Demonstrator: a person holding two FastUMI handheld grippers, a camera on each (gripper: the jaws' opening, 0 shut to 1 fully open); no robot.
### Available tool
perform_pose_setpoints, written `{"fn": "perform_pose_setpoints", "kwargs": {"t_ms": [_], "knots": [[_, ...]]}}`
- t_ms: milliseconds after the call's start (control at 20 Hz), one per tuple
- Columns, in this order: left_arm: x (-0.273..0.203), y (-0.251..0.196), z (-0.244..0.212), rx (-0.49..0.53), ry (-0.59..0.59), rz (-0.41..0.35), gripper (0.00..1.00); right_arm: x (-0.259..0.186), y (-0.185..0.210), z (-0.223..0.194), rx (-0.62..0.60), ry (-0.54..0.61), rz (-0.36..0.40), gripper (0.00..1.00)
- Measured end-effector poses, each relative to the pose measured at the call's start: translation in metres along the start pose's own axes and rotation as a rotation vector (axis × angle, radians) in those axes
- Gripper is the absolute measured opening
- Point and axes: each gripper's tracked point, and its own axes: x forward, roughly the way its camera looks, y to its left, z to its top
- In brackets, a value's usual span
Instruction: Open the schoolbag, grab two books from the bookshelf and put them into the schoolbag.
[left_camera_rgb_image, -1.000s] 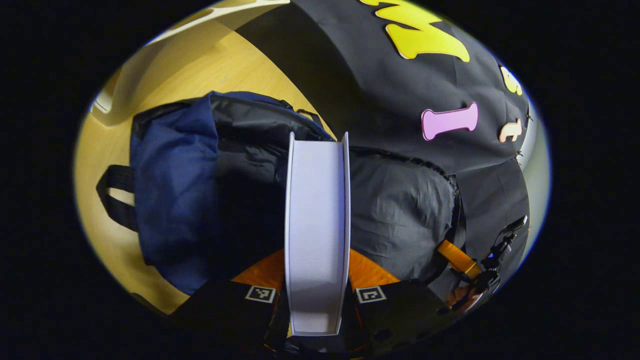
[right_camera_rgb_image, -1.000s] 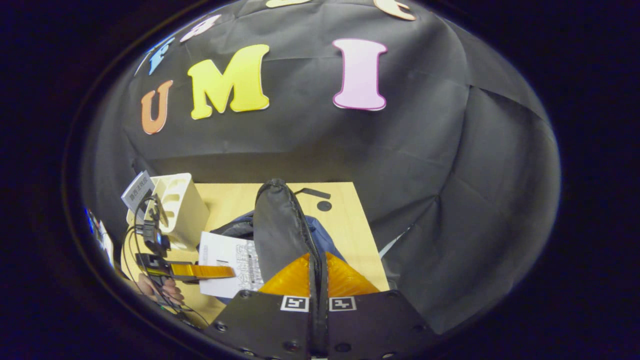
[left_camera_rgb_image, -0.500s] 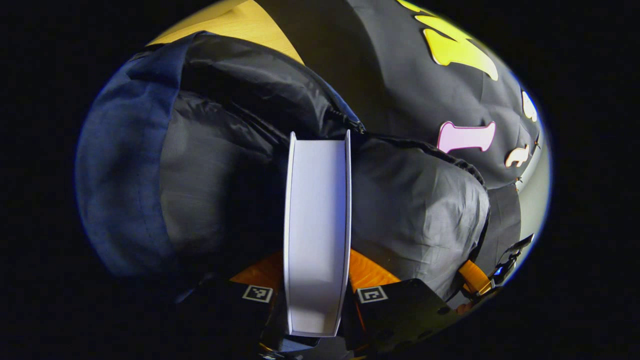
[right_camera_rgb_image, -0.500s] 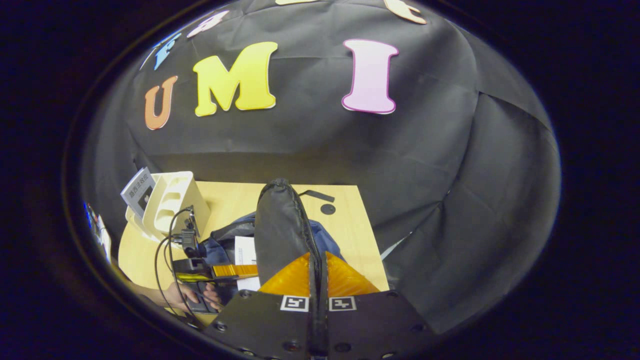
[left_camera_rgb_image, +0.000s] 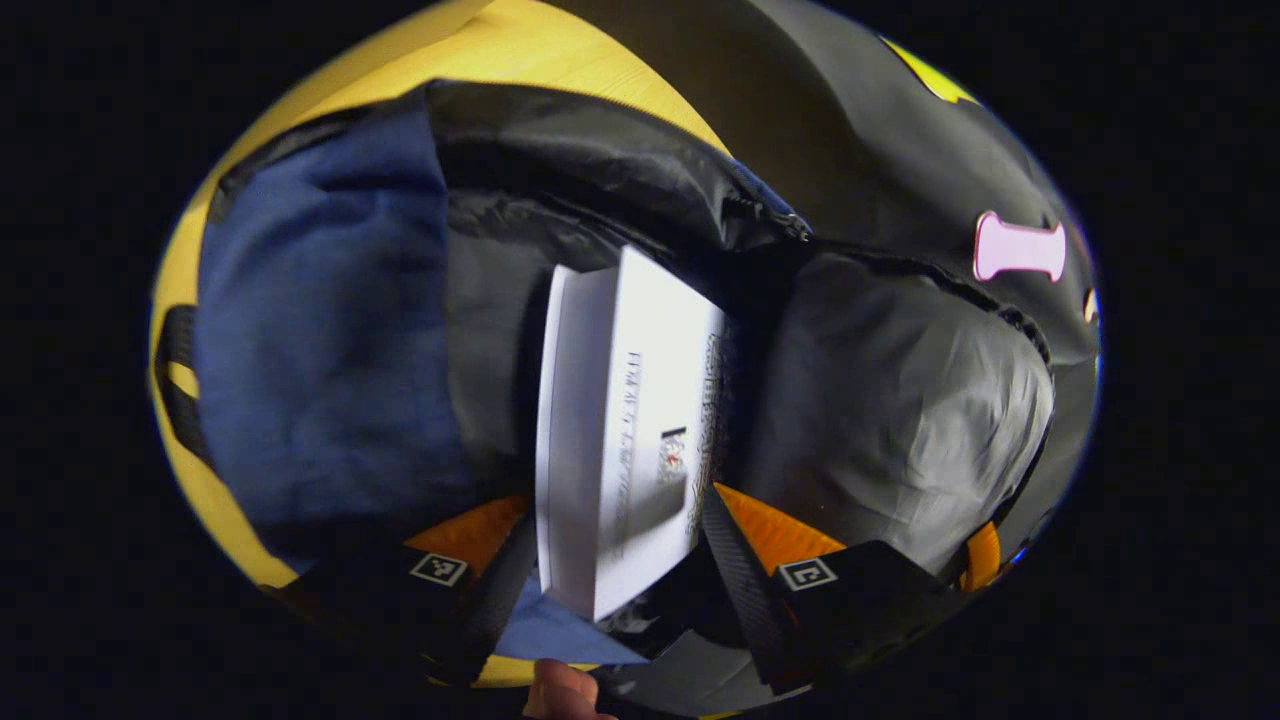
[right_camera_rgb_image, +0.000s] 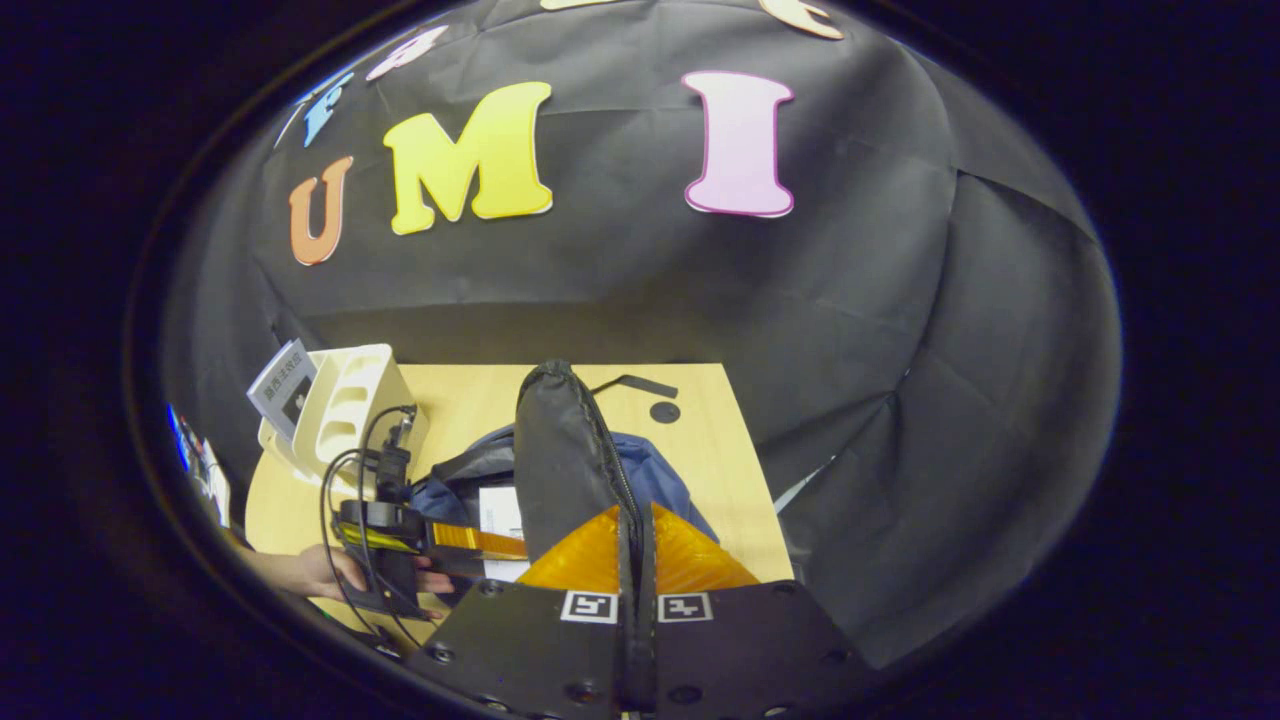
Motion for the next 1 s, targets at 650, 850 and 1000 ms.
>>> {"fn": "perform_pose_setpoints", "kwargs": {"t_ms": [650,850,1000], "knots": [[-0.260,0.040,0.083,0.640,-0.378,0.604,0.97,-0.006,0.026,-0.007,0.015,-0.020,0.023,0.00],[-0.347,0.034,0.123,0.653,-0.581,0.605,0.96,-0.011,0.031,-0.011,0.013,-0.016,0.014,0.00],[-0.419,0.031,0.157,0.631,-0.644,0.602,0.98,-0.015,0.036,-0.011,-0.002,-0.011,0.008,0.00]]}}
